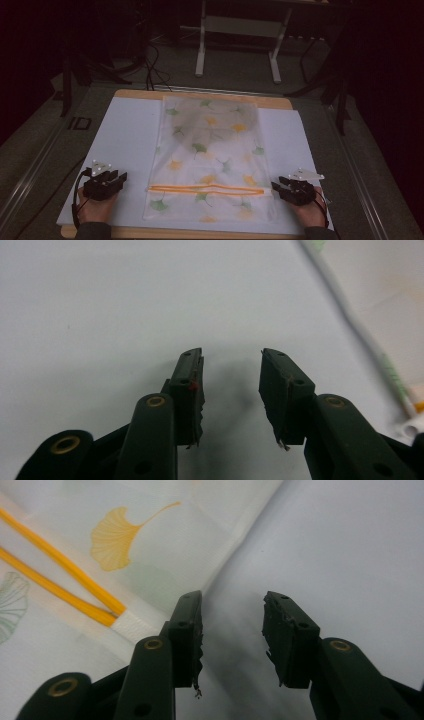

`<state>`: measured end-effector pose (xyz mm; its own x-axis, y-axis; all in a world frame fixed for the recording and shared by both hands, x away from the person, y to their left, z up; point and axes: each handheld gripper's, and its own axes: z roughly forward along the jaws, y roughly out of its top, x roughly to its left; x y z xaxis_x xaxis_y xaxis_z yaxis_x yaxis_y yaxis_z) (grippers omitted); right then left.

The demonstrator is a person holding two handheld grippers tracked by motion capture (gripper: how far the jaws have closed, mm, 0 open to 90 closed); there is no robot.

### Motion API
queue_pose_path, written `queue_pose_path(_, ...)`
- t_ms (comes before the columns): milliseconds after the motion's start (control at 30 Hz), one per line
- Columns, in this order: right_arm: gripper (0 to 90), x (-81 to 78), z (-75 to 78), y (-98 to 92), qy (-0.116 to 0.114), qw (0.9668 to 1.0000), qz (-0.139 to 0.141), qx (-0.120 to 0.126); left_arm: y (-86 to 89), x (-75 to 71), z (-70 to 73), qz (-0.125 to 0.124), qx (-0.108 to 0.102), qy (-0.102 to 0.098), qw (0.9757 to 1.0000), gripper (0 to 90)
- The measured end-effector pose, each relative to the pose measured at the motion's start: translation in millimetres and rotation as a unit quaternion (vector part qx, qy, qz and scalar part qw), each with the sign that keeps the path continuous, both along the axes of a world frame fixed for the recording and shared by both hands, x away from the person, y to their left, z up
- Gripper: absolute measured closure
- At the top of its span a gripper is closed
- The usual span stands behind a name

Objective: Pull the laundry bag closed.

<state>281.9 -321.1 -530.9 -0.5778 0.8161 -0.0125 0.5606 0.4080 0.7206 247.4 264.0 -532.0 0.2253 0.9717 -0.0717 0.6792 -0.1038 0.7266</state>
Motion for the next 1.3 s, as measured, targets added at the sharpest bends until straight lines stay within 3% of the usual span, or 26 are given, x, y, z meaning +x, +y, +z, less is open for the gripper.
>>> queue_pose_path(100, 60.6, -1.2, 2.4, 1.1, 0.0, 1.0, 0.005, 0.003, 1.5, -3.0, 3.0, -0.018, -0.016, -0.01, 0.9997, 62.5)
queue_pose_path(267, 63.4, -0.6, 8.5, 4.0, 0.002, 0.9998, 0.019, -0.001, 3.9, -8.3, 6.5, -0.025, -0.029, -0.003, 0.9993, 63.4)
queue_pose_path(400, 64.3, 0.2, 12.1, 5.4, 0.002, 0.9996, 0.029, 0.0, 5.7, -10.1, 7.8, -0.028, -0.032, -0.002, 0.9991, 63.9)
queue_pose_path(633, 66.4, 2.6, 24.0, 16.2, 0.006, 0.9969, 0.078, -0.004, 2.2, -13.0, 11.6, -0.045, -0.017, 0.009, 0.9988, 65.9)
queue_pose_path(733, 66.4, 5.9, 29.7, 25.7, 0.009, 0.9939, 0.104, -0.033, -1.5, -16.2, 12.0, -0.054, -0.01, -0.002, 0.9985, 63.1)
queue_pose_path(833, 67.4, 7.4, 33.1, 30.4, 0.013, 0.9927, 0.116, -0.03, -3.1, -17.9, 11.9, -0.058, -0.009, -0.003, 0.9983, 63.5)
queue_pose_path(933, 67.9, 11.0, 39.4, 43.8, 0.021, 0.9885, 0.141, -0.051, -5.9, -21.3, 15.6, -0.07, -0.014, -0.011, 0.9974, 64.5)
queue_pose_path(967, 67.9, 11.0, 39.4, 43.8, 0.021, 0.9885, 0.141, -0.051, -5.9, -21.3, 15.6, -0.07, -0.014, -0.011, 0.9974, 64.5)
queue_pose_path(1067, 68.6, 14.9, 43.2, 59.1, 0.027, 0.9839, 0.161, -0.072, -7.4, -23.3, 15.0, -0.074, -0.003, -0.008, 0.9972, 63.3)
queue_pose_path(1133, 68.9, 16.3, 43.7, 63.1, 0.027, 0.9828, 0.167, -0.075, -7.6, -23.4, 14.4, -0.073, 0.001, -0.006, 0.9973, 62.5)
queue_pose_path(1300, 70.4, 24.0, 45.1, 87.7, 0.038, 0.9745, 0.205, -0.082, -6.5, -22.5, 14.5, -0.073, -0.009, -0.002, 0.9973, 62.1)
